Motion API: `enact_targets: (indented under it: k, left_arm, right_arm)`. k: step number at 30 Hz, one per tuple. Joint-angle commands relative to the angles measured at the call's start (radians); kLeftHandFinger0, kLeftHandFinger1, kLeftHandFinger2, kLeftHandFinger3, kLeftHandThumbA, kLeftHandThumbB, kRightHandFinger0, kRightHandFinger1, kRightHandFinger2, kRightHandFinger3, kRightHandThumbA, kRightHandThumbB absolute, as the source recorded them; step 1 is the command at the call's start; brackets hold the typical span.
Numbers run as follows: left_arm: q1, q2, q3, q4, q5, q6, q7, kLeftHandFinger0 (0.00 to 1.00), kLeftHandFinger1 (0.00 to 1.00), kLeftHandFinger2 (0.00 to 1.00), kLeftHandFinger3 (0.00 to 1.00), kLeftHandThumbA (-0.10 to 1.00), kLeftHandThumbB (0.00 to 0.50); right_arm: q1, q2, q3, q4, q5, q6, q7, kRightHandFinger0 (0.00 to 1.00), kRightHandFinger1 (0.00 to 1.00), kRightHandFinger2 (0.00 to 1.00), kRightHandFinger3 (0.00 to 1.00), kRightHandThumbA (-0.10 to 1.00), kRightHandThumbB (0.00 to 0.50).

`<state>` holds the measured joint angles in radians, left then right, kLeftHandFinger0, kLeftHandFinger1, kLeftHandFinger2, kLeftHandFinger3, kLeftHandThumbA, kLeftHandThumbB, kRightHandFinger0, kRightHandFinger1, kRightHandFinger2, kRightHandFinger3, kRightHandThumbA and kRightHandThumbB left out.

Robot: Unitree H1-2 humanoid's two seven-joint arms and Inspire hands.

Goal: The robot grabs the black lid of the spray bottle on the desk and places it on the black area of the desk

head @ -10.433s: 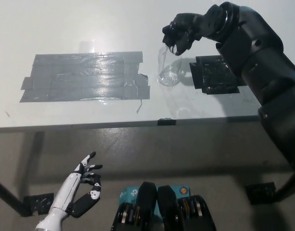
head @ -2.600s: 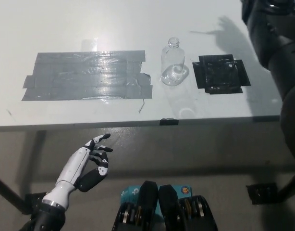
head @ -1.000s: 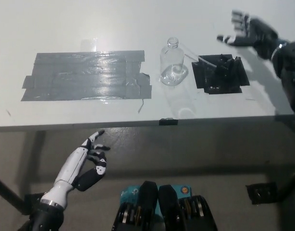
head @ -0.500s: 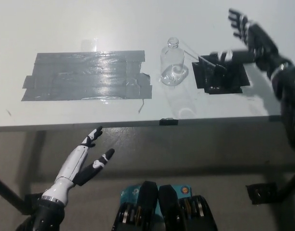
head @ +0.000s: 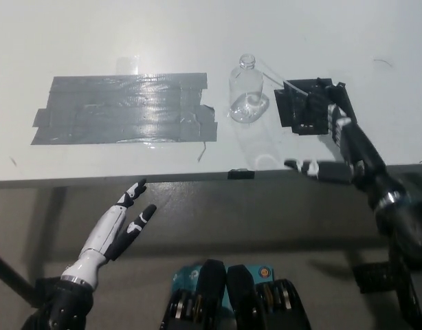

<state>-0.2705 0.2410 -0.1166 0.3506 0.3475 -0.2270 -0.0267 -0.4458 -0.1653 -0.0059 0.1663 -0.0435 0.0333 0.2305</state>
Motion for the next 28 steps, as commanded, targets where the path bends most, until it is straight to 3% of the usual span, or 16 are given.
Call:
enact_targets:
  k: [1,3,11,16,23,28]
  left_arm:
    - [-0.053,0.018,0.021,0.007,-0.051,-0.112,0.016,1.00,1.00,1.00,1.00,1.00,0.185]
    - [-0.001,0.017,0.017,-0.004,-0.055,-0.104,0.009,1.00,1.00,1.00,1.00,1.00,0.195]
    - [0.078,0.010,0.005,-0.049,-0.045,-0.077,0.004,1.00,1.00,1.00,1.00,1.00,0.193]
    - [0.095,0.008,0.001,-0.050,-0.032,-0.083,0.012,1.00,1.00,1.00,1.00,1.00,0.209]
    - [0.157,0.006,-0.005,-0.076,-0.036,-0.080,0.004,1.00,1.00,1.00,1.00,1.00,0.190]
    - [0.167,0.009,-0.008,-0.082,-0.031,-0.078,0.005,1.00,1.00,1.00,1.00,1.00,0.194]
  right_arm:
    - [0.103,0.041,-0.031,-0.353,-0.060,-0.155,-0.115,1.00,1.00,1.00,1.00,0.96,0.254]
    - [0.167,0.055,-0.017,-0.256,-0.073,-0.212,-0.129,1.00,1.00,1.00,1.00,0.96,0.255]
    - [0.225,0.063,-0.006,-0.051,-0.100,-0.282,-0.167,1.00,1.00,1.00,1.00,0.90,0.271]
    - [0.232,0.057,-0.001,0.012,-0.101,-0.288,-0.176,1.00,1.00,1.00,1.00,0.85,0.254]
    - [0.283,0.051,0.020,0.039,-0.094,-0.288,-0.153,1.00,1.00,1.00,1.00,0.84,0.296]
    - [0.295,0.050,0.027,0.034,-0.094,-0.283,-0.154,1.00,1.00,1.00,1.00,0.82,0.292]
